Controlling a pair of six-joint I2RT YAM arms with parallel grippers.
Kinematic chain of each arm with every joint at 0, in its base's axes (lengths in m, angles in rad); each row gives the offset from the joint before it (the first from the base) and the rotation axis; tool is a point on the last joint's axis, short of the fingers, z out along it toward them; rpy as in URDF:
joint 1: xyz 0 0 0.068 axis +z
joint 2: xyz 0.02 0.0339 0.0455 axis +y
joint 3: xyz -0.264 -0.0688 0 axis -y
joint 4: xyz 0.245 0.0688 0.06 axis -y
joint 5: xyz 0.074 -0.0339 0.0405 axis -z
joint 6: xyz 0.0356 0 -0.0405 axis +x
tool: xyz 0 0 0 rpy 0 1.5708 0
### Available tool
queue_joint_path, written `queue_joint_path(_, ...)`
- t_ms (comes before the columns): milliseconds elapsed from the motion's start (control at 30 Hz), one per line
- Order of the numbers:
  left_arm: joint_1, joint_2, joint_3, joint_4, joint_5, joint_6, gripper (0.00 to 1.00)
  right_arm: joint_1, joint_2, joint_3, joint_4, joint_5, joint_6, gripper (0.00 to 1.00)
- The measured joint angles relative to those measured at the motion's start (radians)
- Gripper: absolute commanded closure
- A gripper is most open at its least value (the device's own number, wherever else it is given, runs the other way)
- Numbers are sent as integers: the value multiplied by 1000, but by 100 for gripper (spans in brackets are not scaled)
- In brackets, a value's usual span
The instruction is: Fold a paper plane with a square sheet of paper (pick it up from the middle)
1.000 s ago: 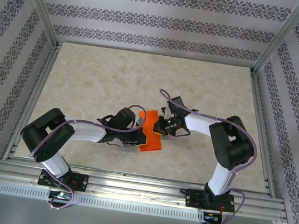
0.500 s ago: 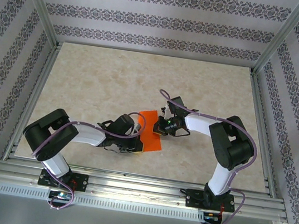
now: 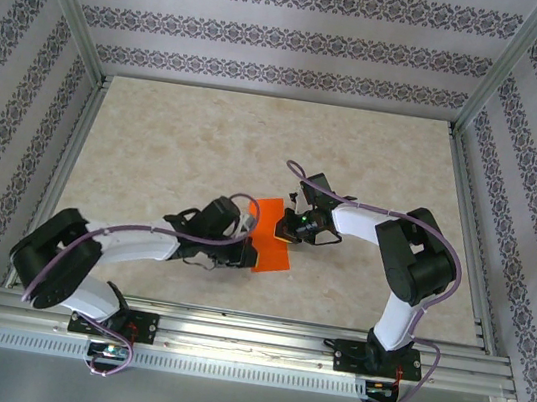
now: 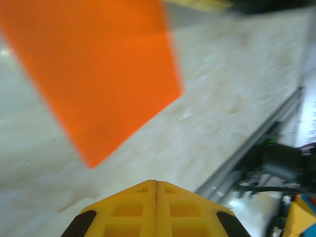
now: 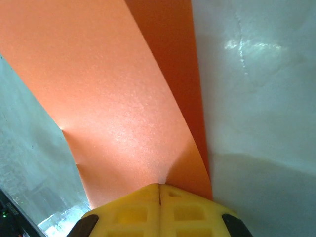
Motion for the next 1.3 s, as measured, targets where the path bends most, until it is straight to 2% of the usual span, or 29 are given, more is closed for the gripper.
queue_joint_path(133,117,23,138,-2,18,37,94,0,0,0,0,0,0,100)
queue_joint_path(300,209,177,218,24,26,49,95,0,0,0,0,0,0,100)
queue_joint_path(467,220,319,248,46,37,49,95,0,0,0,0,0,0,100)
queue_joint_path(767,226,431,262,96,48,60,96,0,0,0,0,0,0,100)
queue_joint_path(1067,262,447,187,210,74,46,97,0,0,-1,0,0,0,100)
queue_joint_path(1300,266,449,206,177,80,33,96,0,0,-1,0,0,0,100)
